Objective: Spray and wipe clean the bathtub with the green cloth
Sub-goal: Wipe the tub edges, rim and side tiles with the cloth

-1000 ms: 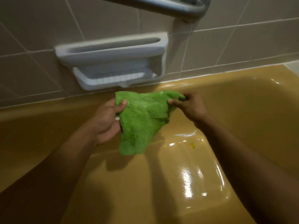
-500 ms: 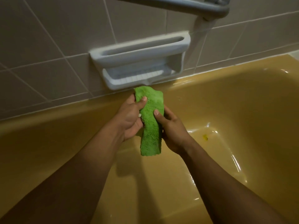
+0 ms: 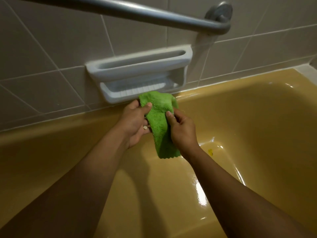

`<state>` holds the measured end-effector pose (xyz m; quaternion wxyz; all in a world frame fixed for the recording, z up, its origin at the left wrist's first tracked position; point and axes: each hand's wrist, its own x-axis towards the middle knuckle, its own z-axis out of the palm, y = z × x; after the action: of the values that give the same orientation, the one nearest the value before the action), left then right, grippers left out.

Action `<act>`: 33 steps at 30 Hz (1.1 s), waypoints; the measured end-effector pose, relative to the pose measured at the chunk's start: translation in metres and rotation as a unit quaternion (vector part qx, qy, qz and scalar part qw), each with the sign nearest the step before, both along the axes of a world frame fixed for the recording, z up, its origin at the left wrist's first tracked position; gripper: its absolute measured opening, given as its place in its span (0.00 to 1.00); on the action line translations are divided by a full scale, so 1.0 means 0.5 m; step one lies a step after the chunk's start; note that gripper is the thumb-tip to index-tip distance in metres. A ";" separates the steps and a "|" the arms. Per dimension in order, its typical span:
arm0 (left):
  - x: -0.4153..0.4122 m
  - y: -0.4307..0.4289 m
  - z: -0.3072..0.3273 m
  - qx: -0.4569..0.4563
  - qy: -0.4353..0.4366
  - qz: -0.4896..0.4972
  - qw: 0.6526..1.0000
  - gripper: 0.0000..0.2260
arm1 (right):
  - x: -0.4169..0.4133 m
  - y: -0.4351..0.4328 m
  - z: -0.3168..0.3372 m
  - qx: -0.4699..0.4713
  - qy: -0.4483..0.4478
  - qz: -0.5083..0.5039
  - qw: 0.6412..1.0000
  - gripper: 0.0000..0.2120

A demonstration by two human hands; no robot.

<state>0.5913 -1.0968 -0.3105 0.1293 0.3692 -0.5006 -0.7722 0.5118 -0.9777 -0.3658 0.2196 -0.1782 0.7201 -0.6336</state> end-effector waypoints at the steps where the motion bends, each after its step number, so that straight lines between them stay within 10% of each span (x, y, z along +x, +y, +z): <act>1: -0.006 -0.005 -0.001 -0.015 -0.009 0.001 1.000 0.10 | -0.012 -0.004 0.004 0.011 0.027 -0.003 1.000 0.11; 15: -0.009 -0.051 -0.044 0.206 0.108 0.202 0.951 0.28 | -0.046 -0.011 0.031 -0.021 -0.041 0.089 0.995 0.12; 19: -0.007 -0.032 -0.044 0.235 0.152 0.163 0.946 0.34 | -0.021 -0.043 0.018 0.075 0.073 0.124 0.987 0.17; 28: 0.020 -0.029 -0.052 0.234 0.134 0.106 0.957 0.38 | 0.001 -0.054 -0.005 0.096 -0.149 0.165 0.970 0.13; 33: 0.034 -0.023 -0.061 0.206 0.152 0.093 0.962 0.34 | 0.000 -0.059 -0.016 0.186 -0.071 0.114 0.973 0.07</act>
<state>0.6086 -1.1082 -0.3412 0.1962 0.3111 -0.2685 -0.8903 0.5117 -1.0071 -0.3737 0.3702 -0.1696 0.7827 -0.4706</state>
